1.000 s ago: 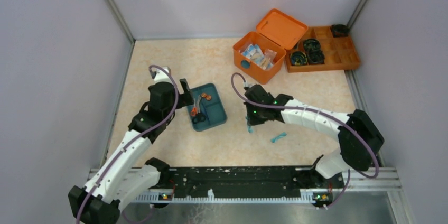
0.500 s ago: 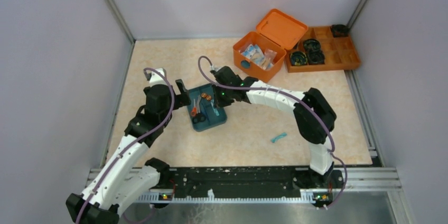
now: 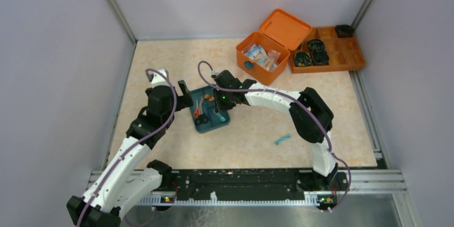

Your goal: Organize the medicine kit

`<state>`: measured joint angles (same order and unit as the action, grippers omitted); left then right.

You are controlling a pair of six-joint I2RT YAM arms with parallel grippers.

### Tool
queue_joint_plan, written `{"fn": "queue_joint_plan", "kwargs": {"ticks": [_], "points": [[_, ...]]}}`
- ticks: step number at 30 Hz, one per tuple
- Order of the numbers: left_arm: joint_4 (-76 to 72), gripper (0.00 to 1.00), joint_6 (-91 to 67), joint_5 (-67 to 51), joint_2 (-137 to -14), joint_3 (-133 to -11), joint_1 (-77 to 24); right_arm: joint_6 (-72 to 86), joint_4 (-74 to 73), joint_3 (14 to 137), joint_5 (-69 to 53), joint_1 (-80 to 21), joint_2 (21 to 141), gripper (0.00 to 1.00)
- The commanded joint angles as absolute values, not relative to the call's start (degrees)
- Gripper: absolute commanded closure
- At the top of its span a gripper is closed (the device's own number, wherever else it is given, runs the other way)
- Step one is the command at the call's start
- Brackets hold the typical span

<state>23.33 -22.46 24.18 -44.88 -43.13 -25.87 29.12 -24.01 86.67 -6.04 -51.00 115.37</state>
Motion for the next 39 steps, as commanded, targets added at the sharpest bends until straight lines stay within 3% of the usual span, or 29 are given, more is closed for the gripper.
{"fn": "queue_joint_plan", "kwargs": {"ticks": [1,7,13,18,23,29,39], "points": [[23.9,0.01,-22.6,24.1,-44.7,-42.6,-25.7,28.3,-23.8,87.0,-3.5,-51.6,111.6,0.80],[23.5,0.01,-22.7,23.7,-44.5,-42.4,-25.6,31.6,-23.5,73.9,5.4,-51.2,100.1,0.84],[23.1,0.01,-22.5,22.1,-45.6,-42.7,-25.6,48.3,-22.0,52.7,17.0,-49.5,80.7,0.84],[23.1,0.01,-22.7,22.0,-45.1,-42.5,-25.5,56.0,-32.4,45.4,24.3,-48.4,67.4,0.76],[22.6,0.01,-22.8,21.6,-45.2,-42.4,-25.5,58.7,-39.5,39.3,22.3,-45.7,57.6,0.73],[22.1,0.01,-23.2,20.9,-45.5,-42.2,-25.5,62.8,-43.2,35.0,20.7,-45.4,54.0,0.65],[21.7,0.01,-23.6,20.4,-46.1,-42.0,-25.5,62.1,-41.9,33.0,18.7,-44.4,55.8,0.66]]}}
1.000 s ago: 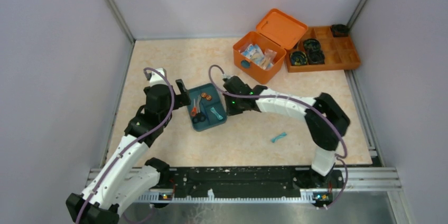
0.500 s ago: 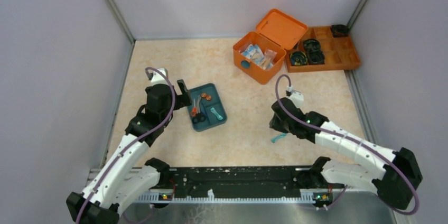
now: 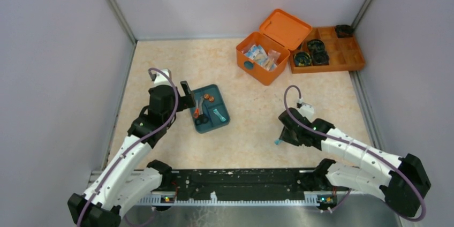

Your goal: Organize the medicine kit

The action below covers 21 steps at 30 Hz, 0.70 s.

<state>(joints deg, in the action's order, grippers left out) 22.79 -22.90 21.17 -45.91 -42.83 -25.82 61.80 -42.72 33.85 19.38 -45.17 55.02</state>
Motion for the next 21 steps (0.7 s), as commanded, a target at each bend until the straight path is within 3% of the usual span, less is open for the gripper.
{"fn": "queue_joint_plan", "kwargs": {"ticks": [1,12,21], "points": [[21.8,0.01,-23.6,20.3,-46.1,-42.0,-25.5,61.8,-41.2,32.8,18.2,-44.2,56.0,0.67],[22.0,0.01,-23.6,20.3,-45.9,-42.0,-25.5,60.9,-33.2,30.4,13.6,-43.3,59.7,0.67],[22.0,0.01,-23.6,20.3,-45.7,-42.0,-25.5,59.9,-33.2,30.1,13.7,-43.1,61.9,0.73]]}}
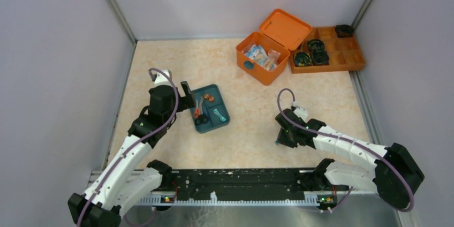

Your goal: Organize the medicine kit

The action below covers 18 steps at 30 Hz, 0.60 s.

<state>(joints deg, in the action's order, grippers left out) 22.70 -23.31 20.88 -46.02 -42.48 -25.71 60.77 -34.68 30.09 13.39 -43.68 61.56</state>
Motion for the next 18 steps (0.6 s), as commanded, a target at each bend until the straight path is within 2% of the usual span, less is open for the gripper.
{"fn": "queue_joint_plan", "kwargs": {"ticks": [1,10,14,18], "points": [[21.9,0.01,-23.7,20.3,-45.8,-42.0,-25.6,59.9,-33.2,29.9,13.7,-43.1,62.0,0.73],[21.9,0.01,-23.6,20.4,-45.8,-42.0,-25.5,59.7,-31.2,28.9,13.2,-43.0,63.7,0.75],[21.9,0.01,-23.6,20.4,-45.7,-42.0,-25.6,59.5,-30.5,28.7,13.4,-42.9,64.4,0.80],[21.9,0.01,-23.6,20.4,-45.8,-42.1,-25.6,59.5,-30.9,28.6,13.8,-42.8,64.3,0.89]]}}
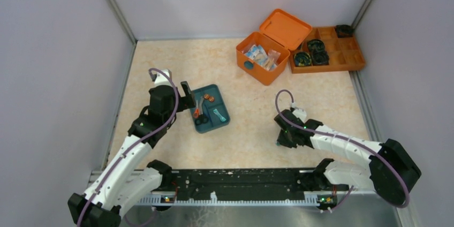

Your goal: Organize the medicine kit

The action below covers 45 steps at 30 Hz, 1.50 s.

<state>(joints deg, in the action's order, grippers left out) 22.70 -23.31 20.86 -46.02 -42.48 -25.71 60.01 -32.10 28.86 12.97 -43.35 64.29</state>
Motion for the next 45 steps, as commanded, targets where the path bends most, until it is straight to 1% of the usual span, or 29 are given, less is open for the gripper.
{"fn": "queue_joint_plan", "kwargs": {"ticks": [1,6,11,15,18,23,29,36,40,45], "points": [[22.0,0.01,-23.6,20.4,-45.8,-42.0,-25.5,59.4,-31.0,28.6,14.0,-42.8,63.9,0.92],[21.9,0.01,-23.6,20.3,-45.9,-42.0,-25.5,58.1,-30.8,28.3,14.6,-42.8,60.8,1.00],[21.9,0.01,-23.6,20.5,-45.7,-42.0,-25.6,52.4,-26.9,29.3,12.8,-42.8,59.3,1.00],[21.9,0.01,-23.6,20.4,-45.7,-42.1,-25.5,42.1,-18.3,32.5,6.7,-42.9,61.1,1.00],[21.9,0.01,-23.6,20.5,-45.8,-42.1,-25.5,32.6,-11.9,37.6,-1.5,-42.9,66.5,1.00],[21.9,0.01,-23.6,20.5,-46.0,-42.0,-25.5,21.0,-9.3,50.2,-15.2,-43.1,79.6,1.00],[22.1,0.01,-23.7,21.0,-46.1,-42.0,-25.5,16.5,-11.2,64.0,-22.5,-43.8,94.2,1.00],[22.3,0.01,-23.6,21.3,-46.2,-42.1,-25.5,14.2,-16.5,75.7,-19.3,-47.9,106.2,1.00],[22.5,0.01,-23.4,21.5,-46.0,-42.2,-25.5,13.0,-19.6,78.4,-15.3,-49.7,109.0,1.00],[22.6,0.01,-23.2,21.8,-45.9,-42.3,-25.5,12.6,-20.6,78.8,-12.6,-50.1,109.8,1.00]]}}
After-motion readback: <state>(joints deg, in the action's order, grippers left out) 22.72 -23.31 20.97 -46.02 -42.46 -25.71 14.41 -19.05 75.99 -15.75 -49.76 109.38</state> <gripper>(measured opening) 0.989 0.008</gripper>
